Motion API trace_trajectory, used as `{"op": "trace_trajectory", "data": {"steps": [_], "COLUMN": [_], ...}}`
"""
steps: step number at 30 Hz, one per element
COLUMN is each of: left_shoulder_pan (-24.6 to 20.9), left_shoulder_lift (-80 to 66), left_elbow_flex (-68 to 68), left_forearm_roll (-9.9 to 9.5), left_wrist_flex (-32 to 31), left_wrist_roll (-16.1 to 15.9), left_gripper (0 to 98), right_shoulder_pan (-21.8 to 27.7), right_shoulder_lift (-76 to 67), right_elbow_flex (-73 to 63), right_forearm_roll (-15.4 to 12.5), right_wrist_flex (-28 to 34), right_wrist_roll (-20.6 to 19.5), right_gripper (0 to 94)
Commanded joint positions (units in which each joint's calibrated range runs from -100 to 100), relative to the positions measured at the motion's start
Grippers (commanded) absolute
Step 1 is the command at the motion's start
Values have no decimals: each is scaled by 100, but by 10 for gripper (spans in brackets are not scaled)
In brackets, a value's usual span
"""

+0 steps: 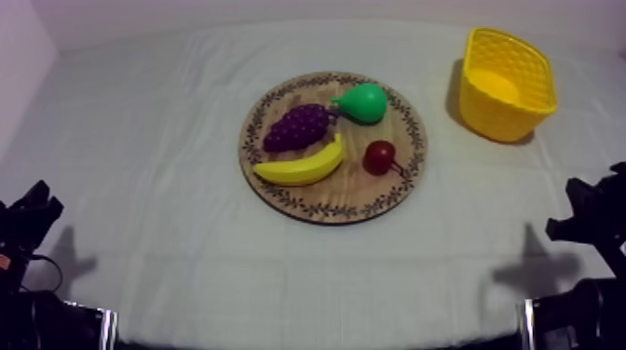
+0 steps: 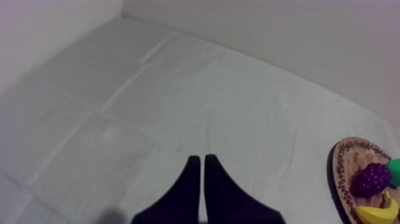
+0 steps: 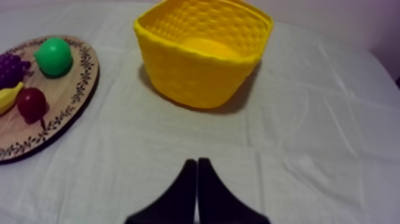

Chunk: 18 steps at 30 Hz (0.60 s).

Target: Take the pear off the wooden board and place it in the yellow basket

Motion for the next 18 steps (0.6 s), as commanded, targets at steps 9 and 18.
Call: {"op": "trace_trajectory", "data": {"steps": [9,18], "left_shoulder_pan": [-3,-3], "left_shoulder_lift": [-4,-4], "left_elbow_flex": [4,4], "left_forearm_roll": [-2,-2], "left_wrist_flex": [1,1], "left_wrist_roll": [-1,-1], "left_gripper": [1,1], "right_shoulder_pan": [-18,222], "right_shoulder_lift": [810,2571], "right_elbow_flex": [-808,-3589], "right_forearm_roll": [-34,-496], "right_wrist_flex": [-322,-2], "right_wrist_roll": [316,1031], "right_gripper": [8,8]}}
